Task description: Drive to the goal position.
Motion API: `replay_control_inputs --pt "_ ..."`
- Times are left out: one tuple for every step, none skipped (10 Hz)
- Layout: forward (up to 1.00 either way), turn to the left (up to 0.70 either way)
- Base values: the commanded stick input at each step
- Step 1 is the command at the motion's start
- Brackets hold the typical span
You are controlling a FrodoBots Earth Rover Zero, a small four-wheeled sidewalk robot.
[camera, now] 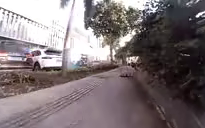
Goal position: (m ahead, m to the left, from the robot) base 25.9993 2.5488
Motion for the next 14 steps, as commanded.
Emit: replay_control_inputs --pt "0.45 0.0" --pt "0.45 0.0" --pt "0.45 0.0" --pt "0.45 0.0" --pt "0.45 0.0" --pt "0.45 0.0" --pt "0.45 0.0" --pt "0.45 0.0" --pt "0.45 0.0" --pt "0.45 0.0" --pt "0.45 0.0" --pt "0.45 0.0" --pt "0.45 -0.04" --pt "0.45 -0.19"
